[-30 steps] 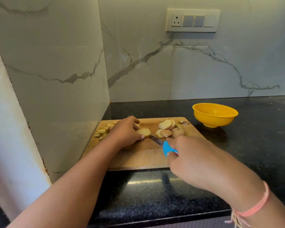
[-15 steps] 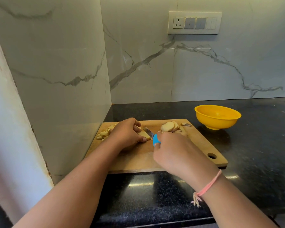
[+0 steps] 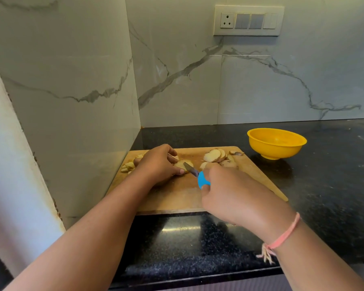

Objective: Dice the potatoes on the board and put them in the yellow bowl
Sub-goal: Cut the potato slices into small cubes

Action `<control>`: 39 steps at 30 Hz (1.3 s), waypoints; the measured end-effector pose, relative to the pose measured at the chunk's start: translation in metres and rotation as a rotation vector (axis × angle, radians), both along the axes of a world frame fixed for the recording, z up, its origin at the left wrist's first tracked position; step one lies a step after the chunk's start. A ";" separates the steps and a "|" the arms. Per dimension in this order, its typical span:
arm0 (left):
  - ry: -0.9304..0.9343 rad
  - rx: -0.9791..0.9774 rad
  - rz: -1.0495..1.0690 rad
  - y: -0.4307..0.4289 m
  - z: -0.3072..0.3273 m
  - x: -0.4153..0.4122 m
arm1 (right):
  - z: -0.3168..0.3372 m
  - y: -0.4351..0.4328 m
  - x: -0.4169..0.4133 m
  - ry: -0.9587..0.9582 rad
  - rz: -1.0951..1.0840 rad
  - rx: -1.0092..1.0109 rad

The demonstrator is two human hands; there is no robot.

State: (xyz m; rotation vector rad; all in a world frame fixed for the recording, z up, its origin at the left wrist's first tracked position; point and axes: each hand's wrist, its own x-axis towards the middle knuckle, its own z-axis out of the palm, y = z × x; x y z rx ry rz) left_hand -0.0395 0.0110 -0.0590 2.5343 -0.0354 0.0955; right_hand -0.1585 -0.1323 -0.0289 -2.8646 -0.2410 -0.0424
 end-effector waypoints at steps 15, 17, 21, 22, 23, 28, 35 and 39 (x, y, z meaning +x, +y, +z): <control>0.005 -0.005 -0.045 0.008 0.002 0.000 | 0.012 -0.014 -0.014 -0.092 -0.011 0.127; 0.019 -0.012 -0.054 0.009 0.004 0.000 | 0.011 -0.012 -0.009 -0.091 -0.012 0.114; 0.045 -0.013 -0.067 0.011 0.002 0.002 | 0.003 -0.005 0.002 -0.058 -0.016 0.105; 0.043 -0.016 -0.063 0.011 0.002 0.003 | 0.001 -0.002 0.005 -0.050 -0.022 0.111; 0.041 -0.017 -0.058 0.010 0.001 0.003 | 0.000 0.000 0.008 -0.044 -0.026 0.114; 0.033 -0.028 -0.034 0.010 0.001 0.003 | -0.006 0.006 0.016 -0.065 -0.016 0.103; 0.045 -0.030 -0.014 0.009 0.002 0.003 | -0.010 0.019 0.015 -0.125 0.002 -0.018; 0.037 -0.031 -0.008 0.009 0.001 0.006 | -0.007 0.027 0.012 -0.133 0.021 -0.085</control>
